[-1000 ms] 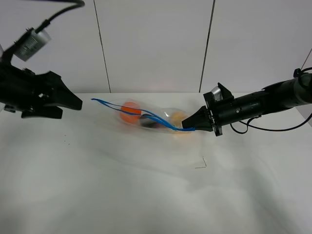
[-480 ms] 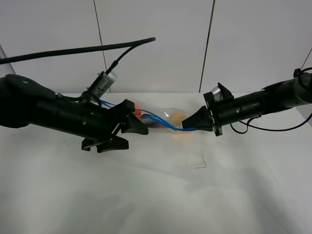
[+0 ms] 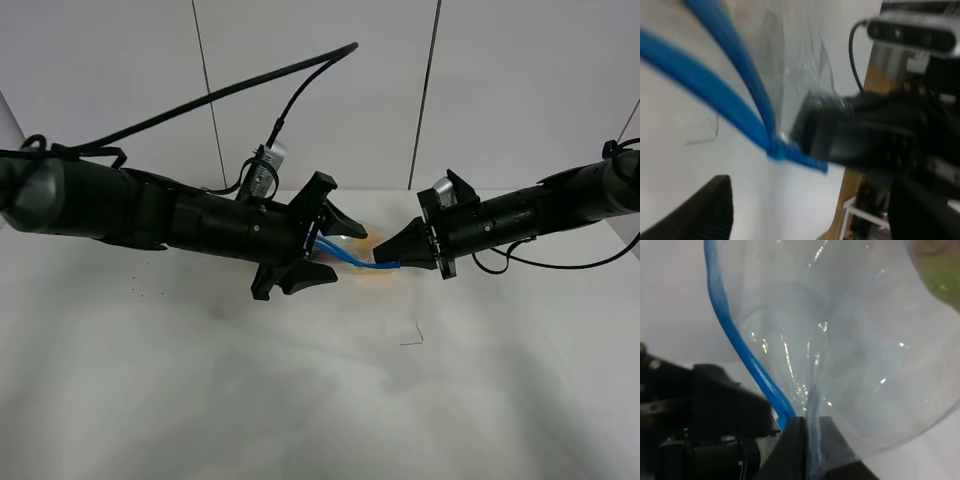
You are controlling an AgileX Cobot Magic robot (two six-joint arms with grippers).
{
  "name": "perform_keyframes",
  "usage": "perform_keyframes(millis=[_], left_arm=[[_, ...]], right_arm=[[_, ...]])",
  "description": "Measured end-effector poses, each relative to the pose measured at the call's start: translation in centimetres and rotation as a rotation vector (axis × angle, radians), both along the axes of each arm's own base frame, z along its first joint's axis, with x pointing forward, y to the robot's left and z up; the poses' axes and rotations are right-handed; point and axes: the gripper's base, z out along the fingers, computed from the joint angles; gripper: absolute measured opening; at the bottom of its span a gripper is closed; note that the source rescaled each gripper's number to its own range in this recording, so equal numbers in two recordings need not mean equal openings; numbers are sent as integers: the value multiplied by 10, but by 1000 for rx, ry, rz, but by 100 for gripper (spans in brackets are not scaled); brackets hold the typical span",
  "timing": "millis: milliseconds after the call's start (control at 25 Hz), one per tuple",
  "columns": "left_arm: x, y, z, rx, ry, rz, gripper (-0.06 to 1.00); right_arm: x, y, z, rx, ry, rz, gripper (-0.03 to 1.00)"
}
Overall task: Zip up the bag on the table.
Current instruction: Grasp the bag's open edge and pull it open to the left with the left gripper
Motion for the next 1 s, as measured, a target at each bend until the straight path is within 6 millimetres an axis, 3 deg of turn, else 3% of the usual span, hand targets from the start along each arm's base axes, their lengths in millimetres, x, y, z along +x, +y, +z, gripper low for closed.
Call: perform_keyframes(millis=[280, 600, 1000], left_arm=[[10, -8, -28, 10, 51, -18, 93], [14, -23, -33, -7, 51, -57, 92], [15, -22, -34, -2, 46, -54, 76]], right_arm=[[0, 0, 0, 0, 0, 0, 0], [0, 0, 0, -5, 0, 6, 0], [-1, 0, 0, -9, -1, 10, 0]])
